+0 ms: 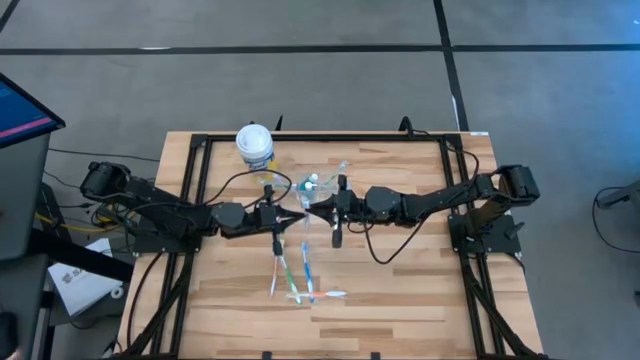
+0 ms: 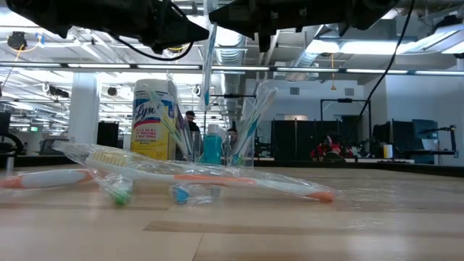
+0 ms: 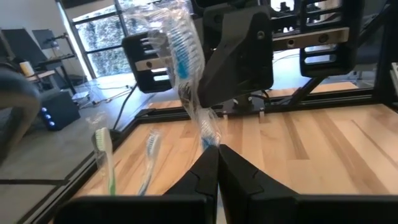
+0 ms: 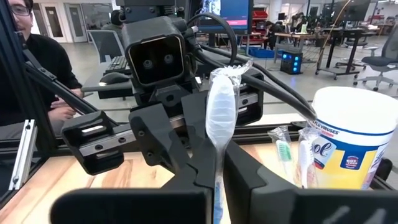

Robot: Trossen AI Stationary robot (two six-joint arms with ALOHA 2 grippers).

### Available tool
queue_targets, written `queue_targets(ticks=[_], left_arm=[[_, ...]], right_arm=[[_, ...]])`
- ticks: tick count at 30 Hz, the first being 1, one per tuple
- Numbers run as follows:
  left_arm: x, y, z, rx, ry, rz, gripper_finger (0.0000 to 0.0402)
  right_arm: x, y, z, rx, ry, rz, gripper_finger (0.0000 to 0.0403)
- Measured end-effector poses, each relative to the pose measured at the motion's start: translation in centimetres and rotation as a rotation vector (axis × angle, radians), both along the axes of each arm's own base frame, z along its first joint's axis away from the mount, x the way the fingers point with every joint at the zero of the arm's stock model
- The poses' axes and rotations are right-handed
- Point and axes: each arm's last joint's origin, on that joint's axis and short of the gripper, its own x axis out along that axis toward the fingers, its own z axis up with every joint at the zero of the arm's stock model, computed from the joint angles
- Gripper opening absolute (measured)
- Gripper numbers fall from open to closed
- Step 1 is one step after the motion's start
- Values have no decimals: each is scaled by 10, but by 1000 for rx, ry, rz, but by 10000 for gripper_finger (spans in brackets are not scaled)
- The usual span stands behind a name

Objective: Pick & Place toothbrushing station
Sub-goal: Put the blue toothbrush into the transparent organizer

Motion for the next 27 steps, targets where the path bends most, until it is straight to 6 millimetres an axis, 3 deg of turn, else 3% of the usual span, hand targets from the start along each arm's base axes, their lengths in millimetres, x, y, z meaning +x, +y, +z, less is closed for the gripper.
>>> queue_targets(ticks=[19,27], left_arm=[[-1,1,-1,-32,5,82,27],[-16,3,12,-92,8,71,70]], right_arm=[[-1,1,2,-37,-6,4,1],[-11,0,20,-65,-26,1,0]])
